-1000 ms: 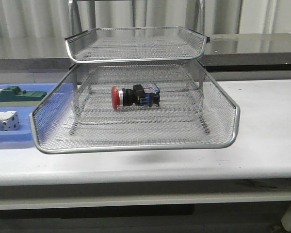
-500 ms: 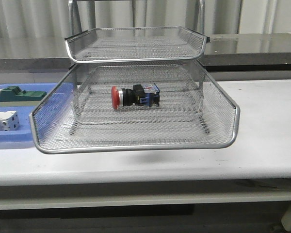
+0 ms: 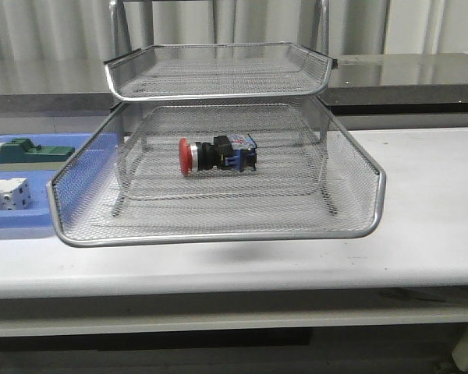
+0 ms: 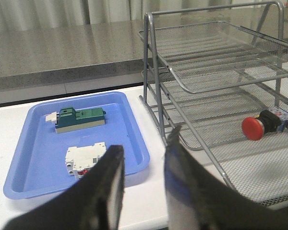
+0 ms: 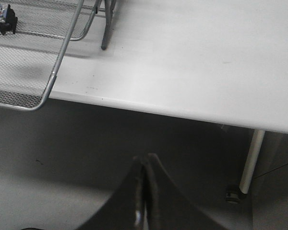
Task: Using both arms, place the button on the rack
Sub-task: 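Withdraw the left gripper upward out of view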
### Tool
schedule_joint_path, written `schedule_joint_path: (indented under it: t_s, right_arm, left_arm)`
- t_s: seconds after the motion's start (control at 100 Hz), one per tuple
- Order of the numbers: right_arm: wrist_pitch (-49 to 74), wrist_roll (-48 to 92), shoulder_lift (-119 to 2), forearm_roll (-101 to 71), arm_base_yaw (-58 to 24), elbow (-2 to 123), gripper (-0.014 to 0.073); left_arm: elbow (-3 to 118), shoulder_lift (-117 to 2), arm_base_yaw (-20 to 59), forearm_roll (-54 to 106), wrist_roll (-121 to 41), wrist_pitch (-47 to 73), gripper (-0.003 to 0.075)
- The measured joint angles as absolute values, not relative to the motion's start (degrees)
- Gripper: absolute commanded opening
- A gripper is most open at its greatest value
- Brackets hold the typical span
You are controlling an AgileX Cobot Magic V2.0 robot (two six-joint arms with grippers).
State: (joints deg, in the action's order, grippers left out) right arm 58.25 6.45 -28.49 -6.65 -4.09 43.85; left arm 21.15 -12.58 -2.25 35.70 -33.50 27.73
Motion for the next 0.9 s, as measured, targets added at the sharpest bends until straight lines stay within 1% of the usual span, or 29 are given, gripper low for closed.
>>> schedule_joint_path:
  t_s: [0.03,0.9]
  right_arm:
    - [58.25,6.45,-28.49,-6.65,-4.09,43.85,-0.0071]
    - [58.25,6.45,-28.49,-6.65,-4.09,43.85,-0.0071]
  left_arm:
    - [21.15,-12.58,-2.25,35.7,-33.5,27.73,-0.0022]
    - [21.15,-12.58,-2.25,35.84,-33.5,28.08,-0.002]
